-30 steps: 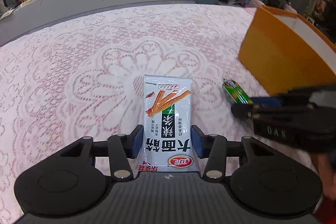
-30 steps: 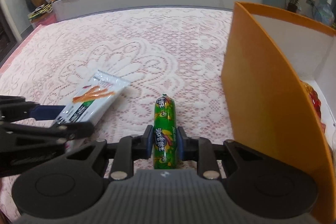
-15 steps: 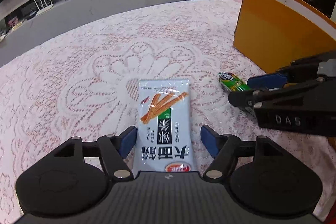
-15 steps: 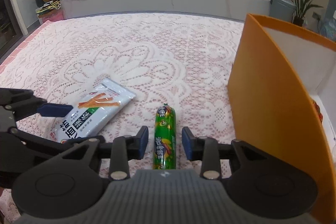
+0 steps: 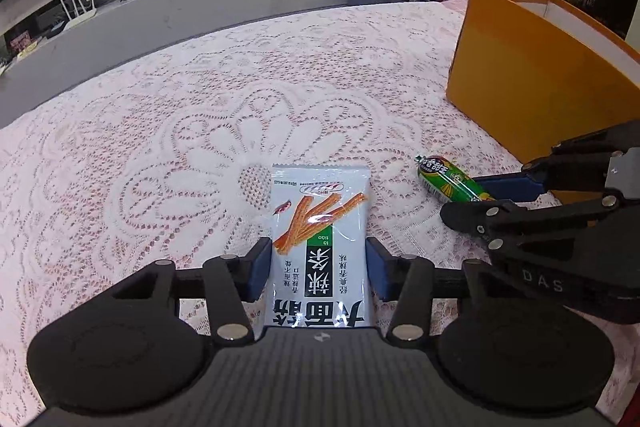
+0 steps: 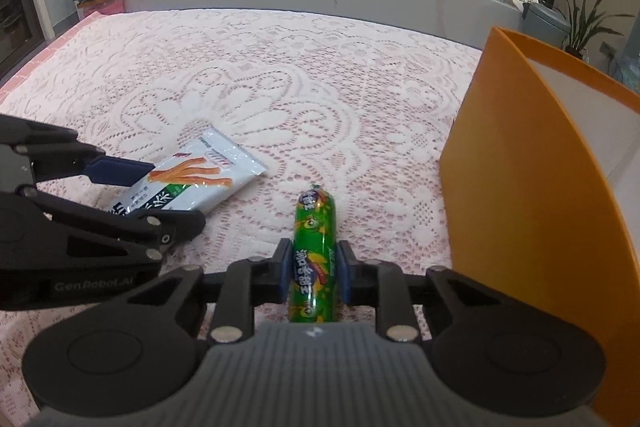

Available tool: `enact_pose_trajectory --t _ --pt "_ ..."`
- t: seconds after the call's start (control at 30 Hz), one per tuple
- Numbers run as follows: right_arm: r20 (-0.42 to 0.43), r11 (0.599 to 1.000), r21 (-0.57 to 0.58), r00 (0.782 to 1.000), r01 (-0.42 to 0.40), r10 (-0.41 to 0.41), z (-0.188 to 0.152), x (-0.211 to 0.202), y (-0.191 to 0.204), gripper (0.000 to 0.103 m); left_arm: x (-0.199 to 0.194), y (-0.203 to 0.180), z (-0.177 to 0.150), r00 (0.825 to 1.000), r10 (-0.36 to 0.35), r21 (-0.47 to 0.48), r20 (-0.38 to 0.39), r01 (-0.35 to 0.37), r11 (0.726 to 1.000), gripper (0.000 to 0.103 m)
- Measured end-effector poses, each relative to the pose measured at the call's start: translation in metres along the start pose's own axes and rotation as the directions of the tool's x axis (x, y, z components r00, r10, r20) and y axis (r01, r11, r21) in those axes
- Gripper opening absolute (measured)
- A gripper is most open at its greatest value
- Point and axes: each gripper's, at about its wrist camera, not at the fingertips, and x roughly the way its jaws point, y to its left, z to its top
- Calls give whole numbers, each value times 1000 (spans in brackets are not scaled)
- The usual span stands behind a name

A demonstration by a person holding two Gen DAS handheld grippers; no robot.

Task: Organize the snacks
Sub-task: 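Close the left tool on the breadstick pack while the right tool grasps the green sausage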

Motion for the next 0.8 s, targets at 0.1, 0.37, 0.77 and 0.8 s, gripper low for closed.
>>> enact_pose_trajectory --t 0.1,0.37,0.77,0.8 --pt "0 1000 14 1000 -4 4 0 -1 -1 20 -2 0 0 1000 10 -20 5 -10 1000 54" --pt "47 999 40 999 -14 12 3 -20 -1 20 -29 -1 3 1000 7 -89 31 -4 996 53" --pt "103 996 70 994 -55 47 2 -79 -5 20 -90 -24 4 997 -4 -170 78 17 985 53" --pt "108 996 74 993 -57 49 3 -86 -7 20 -95 -28 5 997 4 -164 75 8 986 53"
